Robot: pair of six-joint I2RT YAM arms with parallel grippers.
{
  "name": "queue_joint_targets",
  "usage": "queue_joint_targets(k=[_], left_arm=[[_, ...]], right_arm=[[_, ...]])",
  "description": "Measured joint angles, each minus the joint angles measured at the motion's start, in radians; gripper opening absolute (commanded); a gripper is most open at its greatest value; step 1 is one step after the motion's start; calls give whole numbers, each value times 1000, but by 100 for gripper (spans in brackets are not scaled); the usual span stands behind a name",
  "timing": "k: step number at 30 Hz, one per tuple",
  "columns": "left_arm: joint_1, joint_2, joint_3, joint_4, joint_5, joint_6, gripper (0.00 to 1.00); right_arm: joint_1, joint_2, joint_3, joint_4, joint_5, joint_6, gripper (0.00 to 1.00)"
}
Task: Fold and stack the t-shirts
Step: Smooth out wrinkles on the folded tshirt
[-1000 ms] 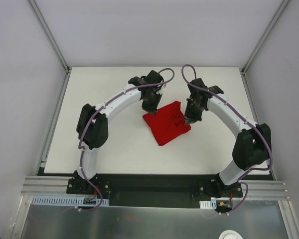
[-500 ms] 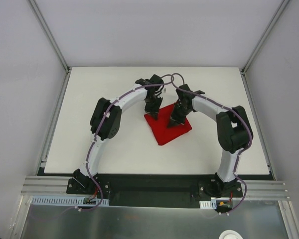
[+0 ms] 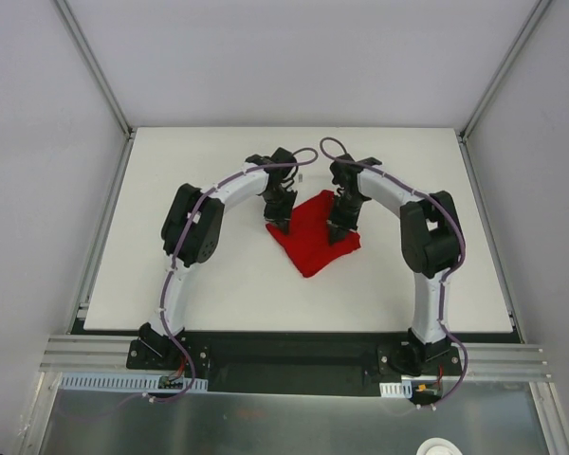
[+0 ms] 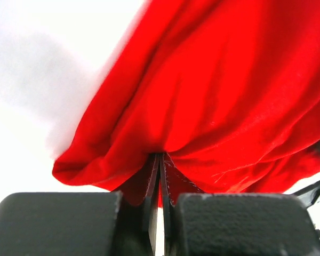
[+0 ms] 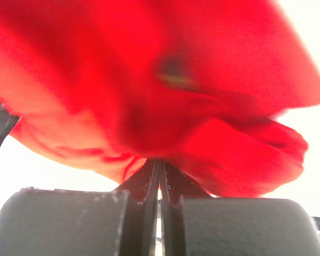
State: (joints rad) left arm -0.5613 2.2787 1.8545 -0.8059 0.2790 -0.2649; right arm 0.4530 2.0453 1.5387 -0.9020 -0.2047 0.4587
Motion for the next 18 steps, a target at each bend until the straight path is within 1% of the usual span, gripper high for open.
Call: queue_joint_targets(k=[2, 5, 9, 14, 18], left_arm=[[10, -38, -67, 12, 0, 0, 0], [15, -104, -180, 27, 1, -2, 0], [-2, -187, -310, 35, 0, -7, 0], [-84, -192, -315, 19, 2, -15, 0], [-158, -168, -260, 5, 0, -20, 0]], right_arm=[[-14, 18, 45, -44, 31, -21, 1], [-31, 82, 158, -95, 68, -55, 1], [-30, 169, 306, -122, 67, -86, 0], [-21, 237, 429, -124, 32, -106, 1], [-14, 239, 439, -127, 26, -117, 1]])
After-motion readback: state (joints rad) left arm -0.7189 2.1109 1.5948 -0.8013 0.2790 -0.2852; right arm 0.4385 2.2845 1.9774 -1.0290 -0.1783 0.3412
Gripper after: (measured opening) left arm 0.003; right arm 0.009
